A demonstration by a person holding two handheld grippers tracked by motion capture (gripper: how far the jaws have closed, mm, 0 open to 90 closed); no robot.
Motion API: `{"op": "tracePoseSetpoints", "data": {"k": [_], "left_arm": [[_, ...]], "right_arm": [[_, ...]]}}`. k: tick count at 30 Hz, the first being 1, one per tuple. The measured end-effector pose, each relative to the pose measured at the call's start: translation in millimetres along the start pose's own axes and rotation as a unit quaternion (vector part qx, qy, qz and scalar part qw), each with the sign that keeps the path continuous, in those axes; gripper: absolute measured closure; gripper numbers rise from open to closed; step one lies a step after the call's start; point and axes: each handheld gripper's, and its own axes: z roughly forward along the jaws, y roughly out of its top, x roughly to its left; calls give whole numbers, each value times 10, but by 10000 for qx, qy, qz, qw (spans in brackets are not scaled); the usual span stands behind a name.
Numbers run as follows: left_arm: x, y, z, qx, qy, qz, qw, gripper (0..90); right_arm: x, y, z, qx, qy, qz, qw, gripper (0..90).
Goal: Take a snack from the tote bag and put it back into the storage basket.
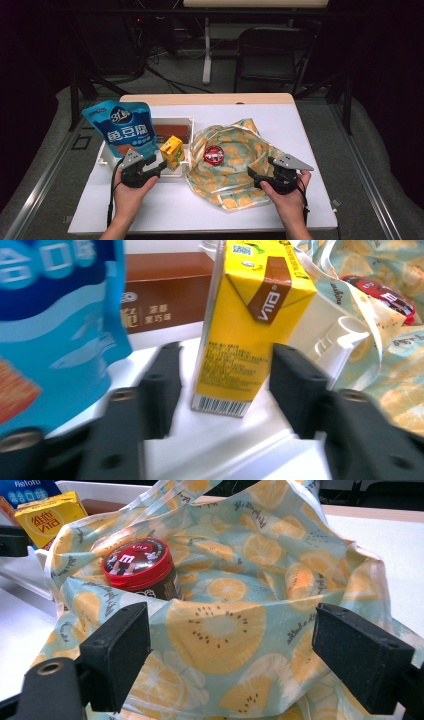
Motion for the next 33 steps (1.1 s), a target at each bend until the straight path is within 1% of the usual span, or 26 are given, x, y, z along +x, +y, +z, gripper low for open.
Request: {"op": "tracePoseSetpoints", "data": {"k": [1,2,3,4,5,6,7,9,10,12,13,14,17,20,23,24,25,26,27,28,30,33], "left_arm": [[-2,-15,-23,0,76,-14,10000,622],[-4,-29,-28,-17,23,-94,10000,686],[-12,-36,-26,10,-4,-78,10000,767],[-28,-37,-19,60,-12,-53,10000,828],[-40,-36,-4,97,-80,-109,9999,865],[-46,-30,12,154,-210,-171,9995,900],[-65,-23,35,208,-235,-215,9993,900],[-98,-7,90,285,-224,-193,9992,900],[-112,-1,120,270,-159,-176,9994,900],[-122,21,162,282,-42,-218,9994,900],[-124,32,177,274,67,-213,9994,900],[-123,43,196,266,127,-228,9993,900],[-88,85,255,291,237,-327,9988,900],[-29,136,325,360,287,-493,9977,900],[37,183,401,365,315,-689,9965,900],[52,201,424,369,336,-728,9961,900],[59,219,451,354,372,-751,9959,900],[68,240,472,368,362,-729,9960,900],[76,255,495,336,374,-747,9959,900],[87,271,508,368,348,-818,9954,900],[88,295,546,371,401,-802,9953,900],[88,309,609,357,426,-869,9947,900]], "right_arm": [[-1,1,-4,-9,-3,0,10000,151],[-2,2,-7,-18,-10,-2,10000,151],[-2,3,-8,-20,-11,-4,10000,151],[-2,3,-8,-19,-11,-6,10000,151],[-2,4,-7,-17,-4,-4,10000,151],[-1,4,-4,-22,-5,0,10000,151],[1,5,-3,-20,-3,1,10000,151],[3,4,1,-7,11,-12,10000,151],[3,4,1,-4,11,-16,10000,152],[1,2,1,-6,-4,5,10000,151],[-1,1,2,-13,-1,15,10000,152],[-6,0,1,6,-15,7,10000,152],[-11,-7,12,19,-25,-5,10000,151],[-11,-12,22,61,-22,-27,10000,152],[-8,-15,25,58,-25,-27,10000,151],[-9,-16,25,57,-20,-18,10000,151],[-11,-16,24,59,-23,-15,10000,152],[-12,-18,25,52,-28,-5,10000,151],[-13,-19,25,52,-25,-1,10000,152],[-13,-22,27,51,-19,-1,10000,152],[-9,-27,32,62,-5,14,10000,152],[-9,-31,38,73,-17,-8,10000,152]]}}
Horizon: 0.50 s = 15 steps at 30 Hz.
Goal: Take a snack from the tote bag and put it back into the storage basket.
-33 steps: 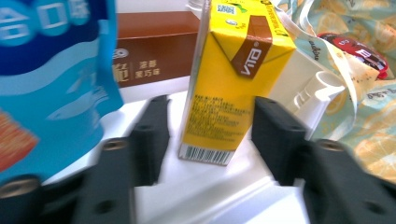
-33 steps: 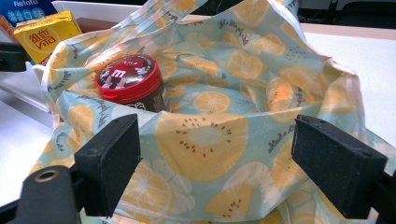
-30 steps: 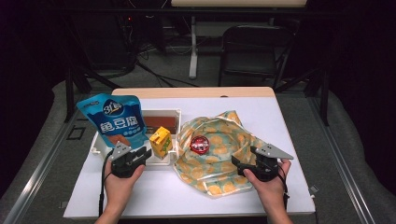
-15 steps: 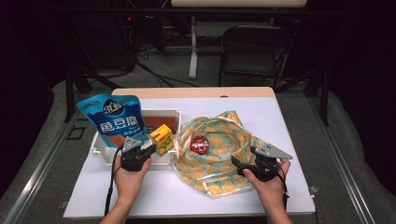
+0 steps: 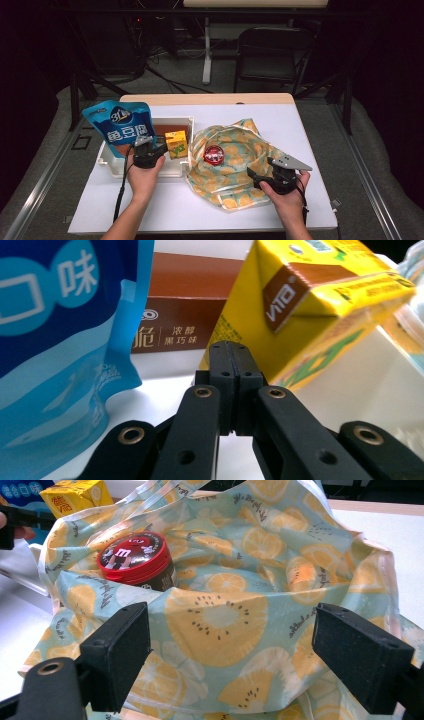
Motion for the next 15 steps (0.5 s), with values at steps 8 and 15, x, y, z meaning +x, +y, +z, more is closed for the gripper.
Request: {"op": "tracePoseSetpoints", "data": {"k": [8,15], "left_arm": [[21,24,64,-10,-61,-129,9999,894],[18,-101,-163,44,-349,194,9992,900]], "right_arm": [[16,-9,7,27,37,-27,10000,152],[-5,-13,-13,-18,16,-11,10000,154]]}}
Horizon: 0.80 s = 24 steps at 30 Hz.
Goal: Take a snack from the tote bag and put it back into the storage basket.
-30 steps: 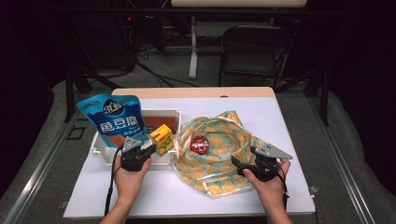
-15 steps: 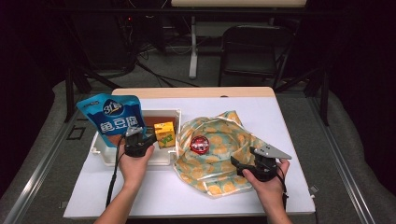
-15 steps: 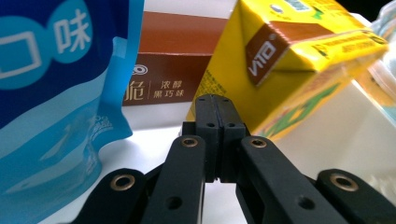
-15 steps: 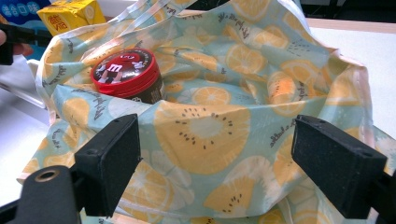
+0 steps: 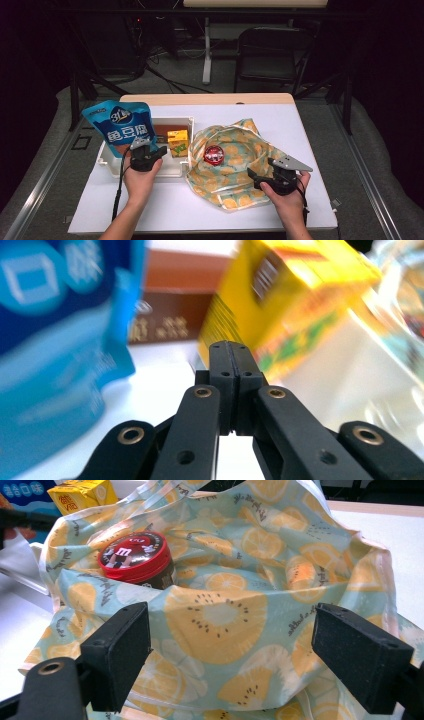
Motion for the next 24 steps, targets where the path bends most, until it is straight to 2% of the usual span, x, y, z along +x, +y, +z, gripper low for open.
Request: {"op": "tracePoseSetpoints", "data": {"k": [1,3,5,7,8,10,12,13,17,20,24], "left_arm": [[-18,-27,1,87,-42,65,9999,900],[-40,-67,68,295,-359,69,9989,900],[-71,-71,119,403,-358,129,9985,900],[-94,-48,168,378,-343,109,9986,900],[-101,-36,195,271,-362,28,9990,900],[-95,-7,231,284,-407,-151,9987,900],[-109,5,283,285,-420,-87,9987,900],[-117,12,299,277,-363,-61,9989,900],[-119,52,352,296,-288,-105,9991,900],[-131,49,400,198,-406,-263,9986,900],[-151,27,446,209,-454,-272,9984,900]], "right_arm": [[-4,0,3,20,-22,-1,10000,154],[1,5,8,25,-22,-1,10000,154],[28,10,13,7,-10,-6,10000,154],[49,15,14,15,-8,-48,10000,154],[54,16,14,12,-15,-50,10000,154],[50,16,15,12,-11,-47,10000,154],[35,11,15,21,-4,-37,10000,154],[30,9,13,13,-20,-18,10000,154],[7,5,-4,-6,-26,-2,10000,155],[1,9,-22,-47,-19,7,10000,160],[17,23,-47,-122,-28,-4,9999,164]]}}
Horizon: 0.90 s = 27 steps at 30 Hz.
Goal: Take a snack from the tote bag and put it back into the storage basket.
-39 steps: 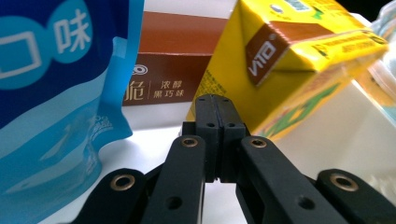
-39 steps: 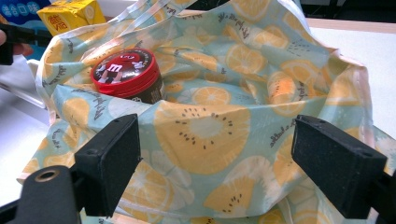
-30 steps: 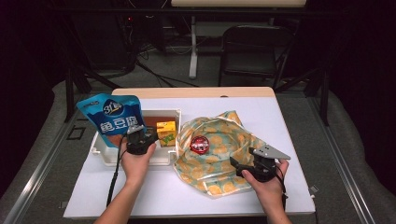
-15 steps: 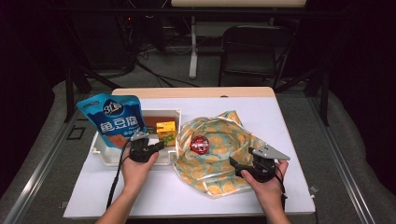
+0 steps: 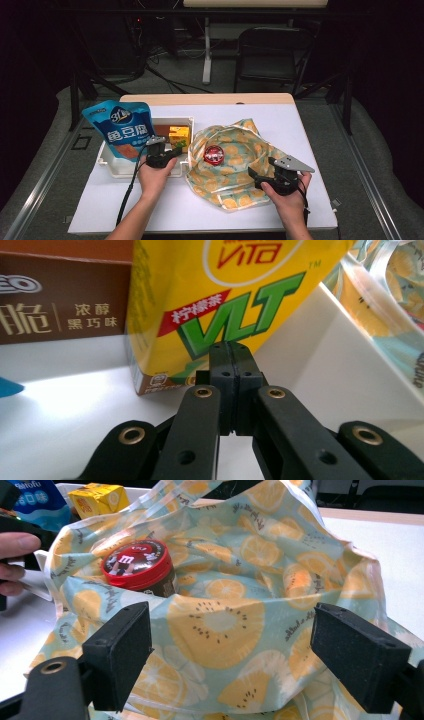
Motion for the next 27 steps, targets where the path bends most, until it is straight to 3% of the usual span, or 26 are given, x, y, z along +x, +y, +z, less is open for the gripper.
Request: {"op": "tracePoseSetpoints", "data": {"k": [5,14,17,19,23,27], "left_arm": [[-30,-10,-78,-27,32,185,9998,900],[-113,-133,-464,-353,-53,608,9975,845],[-124,-183,-578,-466,-7,762,9960,735],[-112,-221,-637,-567,-311,745,9951,688],[-117,-241,-736,-696,-393,822,9934,585],[-121,-241,-822,-531,-365,1026,9926,531]], "right_arm": [[39,13,-24,-84,30,-100,9999,202],[186,107,-30,-459,313,-129,9984,313],[239,167,11,-487,389,-92,9980,307],[273,205,37,-542,395,-13,9977,304],[313,261,109,-511,434,-14,9977,303],[346,272,181,-469,608,12,9970,320]]}}
